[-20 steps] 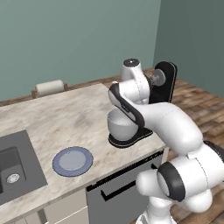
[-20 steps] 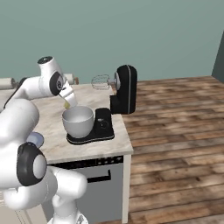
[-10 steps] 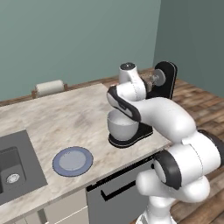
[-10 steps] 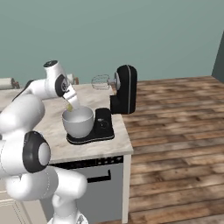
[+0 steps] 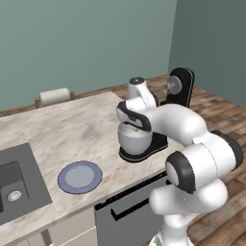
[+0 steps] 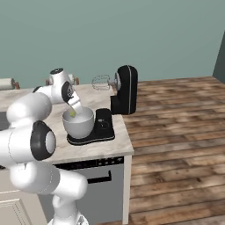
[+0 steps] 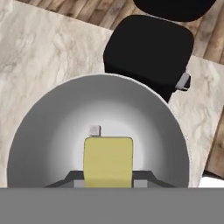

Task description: Add butter and sugar cubes to the stand mixer bowl and then turn on the stand mixer to begin making frosting.

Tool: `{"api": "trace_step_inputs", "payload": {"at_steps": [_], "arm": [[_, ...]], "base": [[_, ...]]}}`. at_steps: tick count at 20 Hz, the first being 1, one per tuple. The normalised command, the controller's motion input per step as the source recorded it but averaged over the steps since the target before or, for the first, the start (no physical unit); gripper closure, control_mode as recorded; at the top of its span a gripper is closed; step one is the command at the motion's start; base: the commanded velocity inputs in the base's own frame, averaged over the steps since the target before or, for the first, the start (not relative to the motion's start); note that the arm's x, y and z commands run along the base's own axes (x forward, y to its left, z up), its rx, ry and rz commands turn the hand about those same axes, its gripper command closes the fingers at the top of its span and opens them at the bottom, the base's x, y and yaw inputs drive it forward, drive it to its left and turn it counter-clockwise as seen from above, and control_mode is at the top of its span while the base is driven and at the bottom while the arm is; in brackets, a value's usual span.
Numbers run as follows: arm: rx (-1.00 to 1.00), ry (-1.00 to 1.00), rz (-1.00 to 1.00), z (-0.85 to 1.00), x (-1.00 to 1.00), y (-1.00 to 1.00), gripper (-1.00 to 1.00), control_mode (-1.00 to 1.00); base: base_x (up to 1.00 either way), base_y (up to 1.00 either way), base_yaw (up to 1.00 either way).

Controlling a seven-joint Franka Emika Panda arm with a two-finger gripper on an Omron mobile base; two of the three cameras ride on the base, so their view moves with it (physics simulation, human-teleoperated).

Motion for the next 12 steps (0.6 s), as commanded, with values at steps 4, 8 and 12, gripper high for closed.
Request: {"api": "trace_step_inputs", "payload": {"at_steps": [4,8,12], "arm": [[0.0,0.04,-0.01,-0.46,0.1,0.0,1.0,-1.0],[0.0,0.02,-0.02,-0.44,0.07,0.0,1.0,-1.0],[-0.01,0.01,-0.03,-0.43,0.11,0.0,1.0,-1.0]], "base": [[0.0,0.0,0.0],[0.0,0.0,0.0],[0.0,0.0,0.0]]}}
